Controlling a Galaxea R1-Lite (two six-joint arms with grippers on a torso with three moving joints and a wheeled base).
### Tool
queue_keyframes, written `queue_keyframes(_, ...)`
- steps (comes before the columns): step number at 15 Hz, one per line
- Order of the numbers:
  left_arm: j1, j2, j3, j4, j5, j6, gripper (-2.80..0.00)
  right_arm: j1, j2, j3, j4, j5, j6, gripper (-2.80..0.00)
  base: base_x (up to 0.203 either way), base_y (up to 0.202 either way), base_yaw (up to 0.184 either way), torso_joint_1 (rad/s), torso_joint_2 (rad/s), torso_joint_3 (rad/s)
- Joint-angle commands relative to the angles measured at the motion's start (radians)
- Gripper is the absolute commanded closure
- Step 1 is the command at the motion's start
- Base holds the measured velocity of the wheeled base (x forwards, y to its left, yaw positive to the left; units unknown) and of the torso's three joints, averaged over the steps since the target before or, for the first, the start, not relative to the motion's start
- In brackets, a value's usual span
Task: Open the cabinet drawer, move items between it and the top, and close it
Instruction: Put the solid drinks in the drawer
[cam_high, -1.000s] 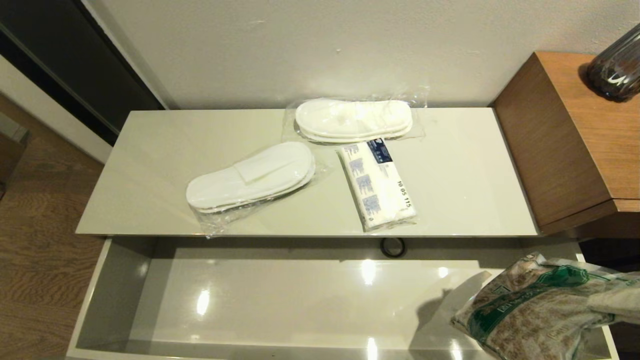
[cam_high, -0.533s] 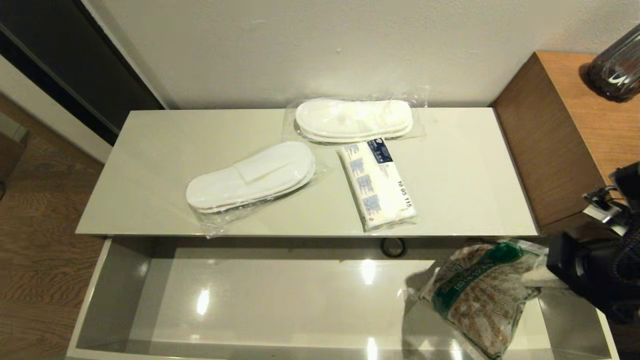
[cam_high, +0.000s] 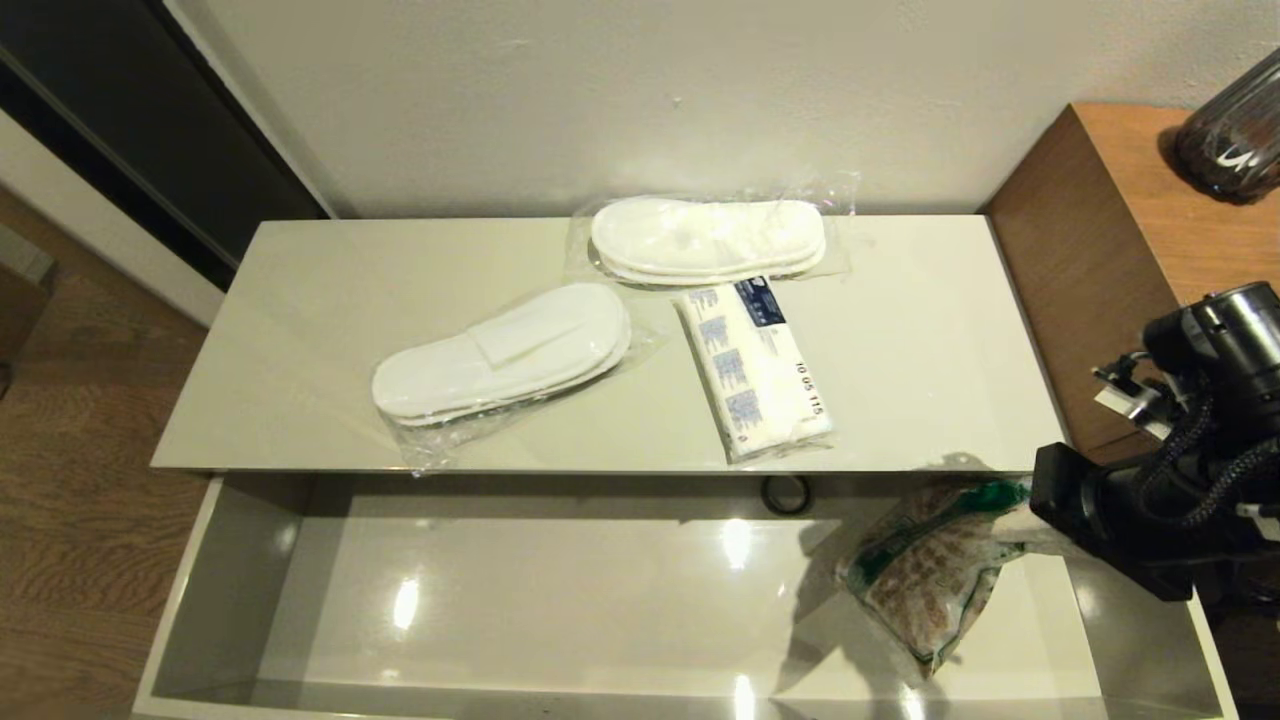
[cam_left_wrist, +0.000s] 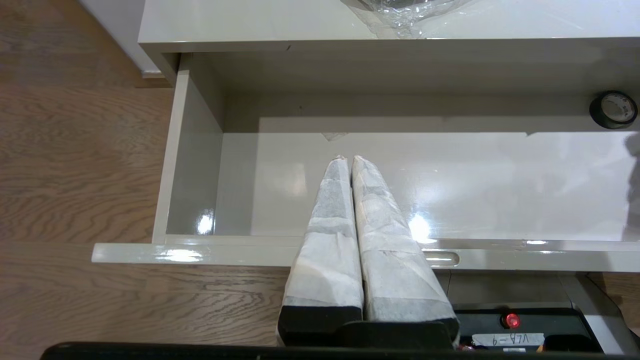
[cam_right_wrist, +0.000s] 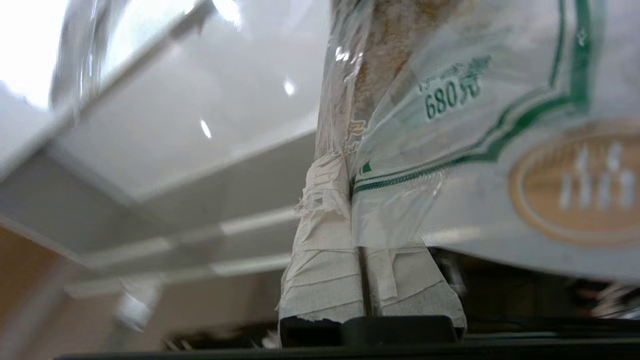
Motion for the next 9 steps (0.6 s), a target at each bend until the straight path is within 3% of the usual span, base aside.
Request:
queue_keyframes(1, 0.000, -0.001, 0.000, 0.000, 0.000, 0.000, 0.00, 0.016, -0.052, 0.001, 0.007, 0.015, -0.020, 0.00, 0.000, 0.000, 0.000, 0.000, 0.00, 0.000)
queue_keyframes(6, 0.000, 0.000, 0.000, 0.001, 0.000, 0.000, 0.00, 0.022, -0.078, 0.076, 0.074, 0.171, -0.121, 0.00, 0.000, 0.000, 0.000, 0.000, 0.00, 0.000)
queue_keyframes(9, 0.000, -0.001, -0.001, 0.003, 0.000, 0.000, 0.00, -0.154, 0.017, 0.135, 0.029, 0.176, -0.195, 0.00, 0.000, 0.000, 0.000, 0.000, 0.00, 0.000)
